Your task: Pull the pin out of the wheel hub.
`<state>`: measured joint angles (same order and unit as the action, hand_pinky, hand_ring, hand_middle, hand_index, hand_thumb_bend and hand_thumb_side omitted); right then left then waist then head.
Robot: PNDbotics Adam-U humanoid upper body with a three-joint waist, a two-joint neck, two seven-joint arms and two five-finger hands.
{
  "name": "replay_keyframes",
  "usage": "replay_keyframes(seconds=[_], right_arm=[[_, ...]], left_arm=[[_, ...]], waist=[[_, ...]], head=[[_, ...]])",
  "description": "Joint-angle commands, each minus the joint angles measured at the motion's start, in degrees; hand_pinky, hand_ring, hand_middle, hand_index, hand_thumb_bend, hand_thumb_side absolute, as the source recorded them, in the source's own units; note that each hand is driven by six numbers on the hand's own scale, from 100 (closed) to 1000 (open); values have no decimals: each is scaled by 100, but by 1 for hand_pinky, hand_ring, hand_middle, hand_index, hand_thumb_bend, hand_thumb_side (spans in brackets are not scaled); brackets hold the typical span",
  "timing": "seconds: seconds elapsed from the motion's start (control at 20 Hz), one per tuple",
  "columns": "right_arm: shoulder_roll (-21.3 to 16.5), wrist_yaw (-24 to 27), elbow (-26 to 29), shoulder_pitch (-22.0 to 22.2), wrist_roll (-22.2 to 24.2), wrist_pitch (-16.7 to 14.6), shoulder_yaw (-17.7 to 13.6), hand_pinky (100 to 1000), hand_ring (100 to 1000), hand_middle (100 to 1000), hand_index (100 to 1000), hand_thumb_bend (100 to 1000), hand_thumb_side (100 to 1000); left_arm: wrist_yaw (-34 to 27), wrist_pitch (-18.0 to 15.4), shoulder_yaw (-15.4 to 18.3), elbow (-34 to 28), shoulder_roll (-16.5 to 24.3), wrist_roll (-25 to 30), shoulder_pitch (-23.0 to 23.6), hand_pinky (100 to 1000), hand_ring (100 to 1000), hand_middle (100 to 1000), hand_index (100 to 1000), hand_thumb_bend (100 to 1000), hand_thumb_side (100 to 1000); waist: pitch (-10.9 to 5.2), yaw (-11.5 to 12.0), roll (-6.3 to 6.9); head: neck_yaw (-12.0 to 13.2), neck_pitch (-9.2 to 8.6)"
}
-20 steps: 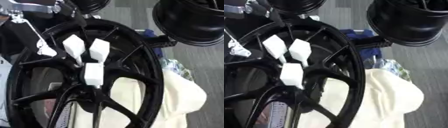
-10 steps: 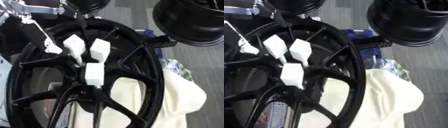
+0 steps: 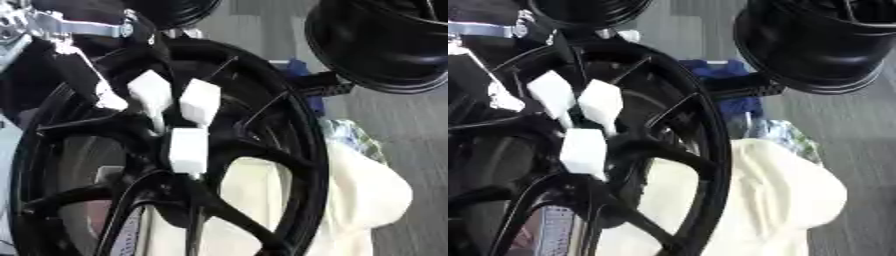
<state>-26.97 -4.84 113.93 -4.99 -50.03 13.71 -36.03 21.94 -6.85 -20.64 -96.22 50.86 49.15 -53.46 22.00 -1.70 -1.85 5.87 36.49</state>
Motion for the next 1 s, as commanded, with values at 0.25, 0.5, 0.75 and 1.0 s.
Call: replay_keyframes(seconds=[0.25,0.5,0.75,1.0], right_arm=[[-88,20,67,-17,-194,182,-102,423,608,645,801,389,284],[-82,20,67,-6,-194,184,-120,423,608,643,801,390,283],[-59,39,67,-2,-194,186,-124,421,606,641,800,389,285],[-35,76,67,2,-194,174,-126,418,604,640,800,390,287]], left_arm=[[-267,-44,-9,54,38,136,-92,845,786,704,841,376,337],[-572,-68,-20,26,37,271,-109,848,774,697,827,337,288],[-664,-92,-92,68,22,281,-95,857,768,712,805,315,241],[-658,-133,-152,91,-4,281,-106,858,757,688,775,301,211]], waist=[[-94,-18,-9],[-109,-20,-11],[-113,-31,-9],[-108,-39,-9]], head=[[28,-74],[34,-74],[45,-80],[48,-70]])
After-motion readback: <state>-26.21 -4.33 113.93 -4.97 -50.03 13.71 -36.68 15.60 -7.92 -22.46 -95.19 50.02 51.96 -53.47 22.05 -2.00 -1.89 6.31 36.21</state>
